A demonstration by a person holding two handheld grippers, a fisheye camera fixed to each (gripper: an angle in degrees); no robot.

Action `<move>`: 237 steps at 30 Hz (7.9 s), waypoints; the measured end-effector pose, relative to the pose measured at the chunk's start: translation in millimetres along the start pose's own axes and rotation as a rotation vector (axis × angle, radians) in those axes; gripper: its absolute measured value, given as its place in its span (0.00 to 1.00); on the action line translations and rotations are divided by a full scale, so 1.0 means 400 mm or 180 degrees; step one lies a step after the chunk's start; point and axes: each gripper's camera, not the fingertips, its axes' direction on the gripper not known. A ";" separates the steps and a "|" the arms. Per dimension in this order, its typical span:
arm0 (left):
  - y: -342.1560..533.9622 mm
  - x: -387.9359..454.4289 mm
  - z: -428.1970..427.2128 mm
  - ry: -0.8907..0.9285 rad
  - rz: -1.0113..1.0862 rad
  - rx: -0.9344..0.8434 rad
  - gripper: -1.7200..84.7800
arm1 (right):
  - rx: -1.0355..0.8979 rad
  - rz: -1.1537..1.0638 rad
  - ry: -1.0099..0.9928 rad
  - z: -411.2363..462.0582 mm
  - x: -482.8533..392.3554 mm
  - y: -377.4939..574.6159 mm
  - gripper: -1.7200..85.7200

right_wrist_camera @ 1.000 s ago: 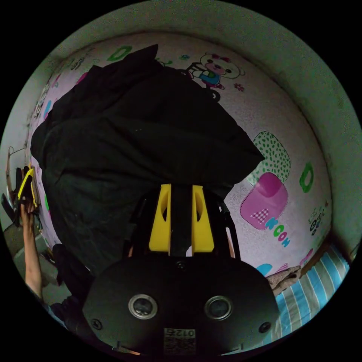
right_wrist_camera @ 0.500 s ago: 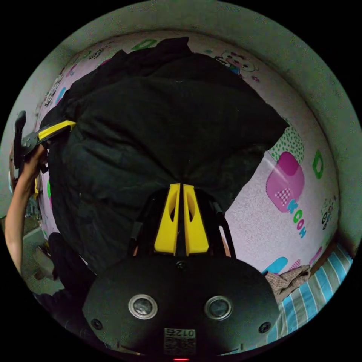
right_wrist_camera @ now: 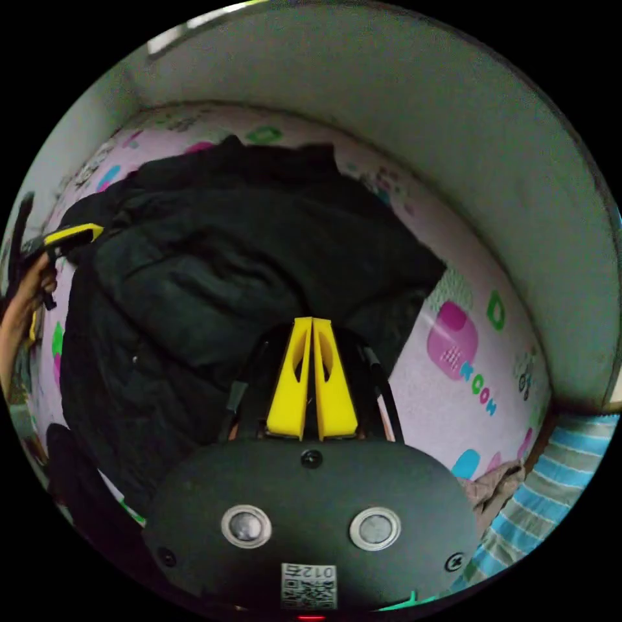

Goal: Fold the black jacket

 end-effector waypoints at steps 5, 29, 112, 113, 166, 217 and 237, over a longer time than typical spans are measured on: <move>0.113 -0.293 -0.031 -0.0315 -0.0744 -0.0235 0.04 | 0.0560 -0.1020 -0.0550 -0.034 -0.337 0.010 0.01; 0.407 -1.052 0.104 -0.0481 -0.2618 -0.0401 0.16 | 0.0691 -0.2340 -0.0348 0.247 -0.947 -0.009 0.07; 0.214 -0.116 -0.109 -0.0700 0.0241 0.0154 0.03 | 0.0467 0.1050 -0.1268 0.014 0.815 0.404 0.01; 0.198 -0.103 -0.127 -0.0715 0.0280 0.0219 0.03 | 0.0619 0.0973 -0.1248 -0.017 0.806 0.384 0.01; 0.104 -0.061 0.047 -0.0383 0.0075 -0.0514 0.03 | -0.0083 0.0054 -0.0754 0.187 0.430 0.271 0.01; 0.375 -0.447 0.364 0.1471 0.0509 -0.2415 0.13 | -0.1493 0.0829 -0.2631 0.564 0.714 1.220 0.16; 0.314 -0.553 0.168 0.2305 0.1296 -0.1553 0.02 | -0.0240 0.0092 -0.4085 0.520 0.926 1.301 0.06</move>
